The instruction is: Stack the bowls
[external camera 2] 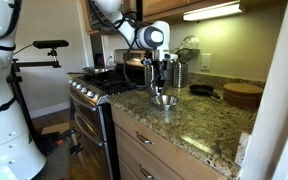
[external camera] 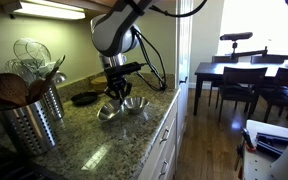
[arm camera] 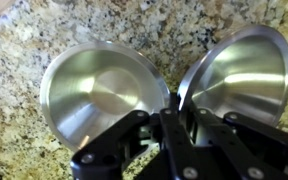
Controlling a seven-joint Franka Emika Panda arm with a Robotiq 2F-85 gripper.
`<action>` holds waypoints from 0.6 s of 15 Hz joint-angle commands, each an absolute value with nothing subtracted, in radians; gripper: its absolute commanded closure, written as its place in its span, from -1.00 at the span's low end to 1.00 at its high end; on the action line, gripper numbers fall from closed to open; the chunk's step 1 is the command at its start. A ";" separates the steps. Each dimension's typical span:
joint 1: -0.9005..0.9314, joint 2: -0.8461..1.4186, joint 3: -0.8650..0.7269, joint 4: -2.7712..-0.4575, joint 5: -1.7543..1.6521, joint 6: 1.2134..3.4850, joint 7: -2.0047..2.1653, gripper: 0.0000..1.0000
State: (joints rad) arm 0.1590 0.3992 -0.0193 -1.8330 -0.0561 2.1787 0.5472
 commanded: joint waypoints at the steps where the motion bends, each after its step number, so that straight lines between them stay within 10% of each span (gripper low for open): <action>1: 0.179 0.333 -0.034 -1.877 -0.093 2.157 0.597 0.84; 9: 0.156 0.250 -0.050 -1.914 -0.106 2.158 0.640 0.85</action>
